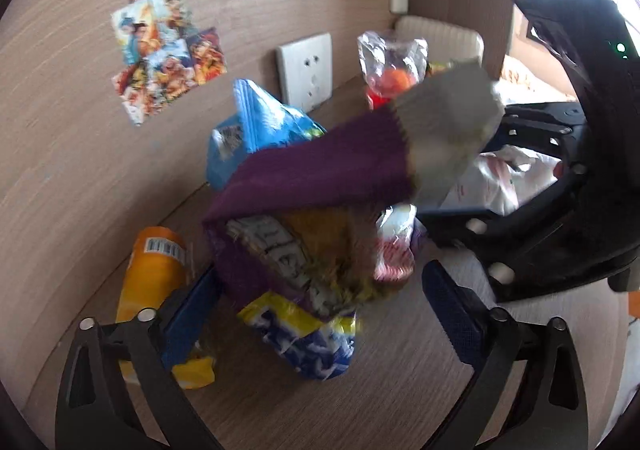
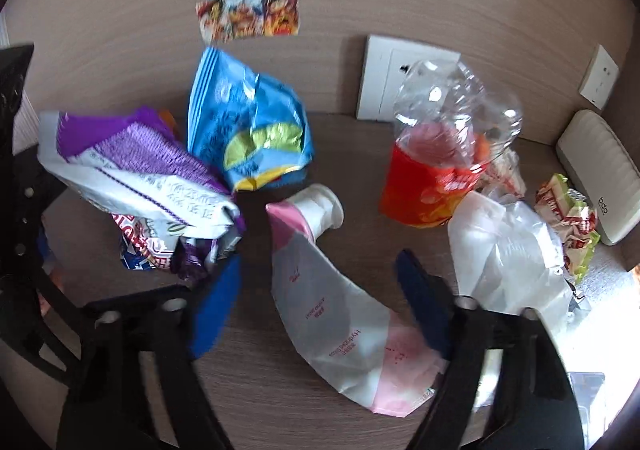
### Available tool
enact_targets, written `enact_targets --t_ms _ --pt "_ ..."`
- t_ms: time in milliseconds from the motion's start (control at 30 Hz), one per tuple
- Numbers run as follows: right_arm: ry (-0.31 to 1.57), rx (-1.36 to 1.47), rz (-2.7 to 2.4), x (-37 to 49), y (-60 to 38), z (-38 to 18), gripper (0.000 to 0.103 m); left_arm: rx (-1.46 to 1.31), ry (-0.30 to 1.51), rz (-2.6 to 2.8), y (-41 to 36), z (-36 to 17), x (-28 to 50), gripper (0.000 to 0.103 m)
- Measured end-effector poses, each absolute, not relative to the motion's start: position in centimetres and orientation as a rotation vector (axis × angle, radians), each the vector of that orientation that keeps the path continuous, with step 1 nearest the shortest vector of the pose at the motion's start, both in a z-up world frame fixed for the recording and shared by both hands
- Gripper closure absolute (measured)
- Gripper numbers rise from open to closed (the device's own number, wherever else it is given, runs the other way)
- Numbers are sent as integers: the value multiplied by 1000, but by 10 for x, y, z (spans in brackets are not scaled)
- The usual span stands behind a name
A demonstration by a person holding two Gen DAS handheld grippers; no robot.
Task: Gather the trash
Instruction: 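Grasp the purple chip bag with the left tool while the right tool grasps the pink carton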
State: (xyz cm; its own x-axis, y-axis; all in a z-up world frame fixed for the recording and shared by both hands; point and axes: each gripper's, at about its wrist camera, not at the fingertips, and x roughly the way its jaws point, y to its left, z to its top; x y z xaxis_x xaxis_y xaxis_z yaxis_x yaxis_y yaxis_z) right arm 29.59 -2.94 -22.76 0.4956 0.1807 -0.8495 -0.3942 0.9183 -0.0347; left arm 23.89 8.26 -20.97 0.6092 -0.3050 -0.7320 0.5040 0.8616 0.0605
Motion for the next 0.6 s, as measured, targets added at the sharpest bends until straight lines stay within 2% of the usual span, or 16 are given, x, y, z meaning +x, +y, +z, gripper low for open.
enact_targets --t_ms 33,133,167,200,267,367,600 --pt "993 -254 355 295 -27 -229 44 281 784 -471 81 -210 239 25" --pt "1012 -216 402 294 -24 -228 71 280 781 -481 78 -211 238 36" --pt "1022 -207 412 294 -23 -228 75 275 781 -483 79 -211 238 38" --pt "1028 -207 419 292 -21 -226 77 272 775 -483 79 -211 236 46" --pt "1027 -196 423 289 -20 -223 80 263 766 -471 79 -209 230 52" --pt "1002 -164 413 282 -24 -214 87 239 753 -460 83 -202 217 55" --pt "903 -126 409 260 -31 -174 88 187 694 -447 90 -171 194 56"
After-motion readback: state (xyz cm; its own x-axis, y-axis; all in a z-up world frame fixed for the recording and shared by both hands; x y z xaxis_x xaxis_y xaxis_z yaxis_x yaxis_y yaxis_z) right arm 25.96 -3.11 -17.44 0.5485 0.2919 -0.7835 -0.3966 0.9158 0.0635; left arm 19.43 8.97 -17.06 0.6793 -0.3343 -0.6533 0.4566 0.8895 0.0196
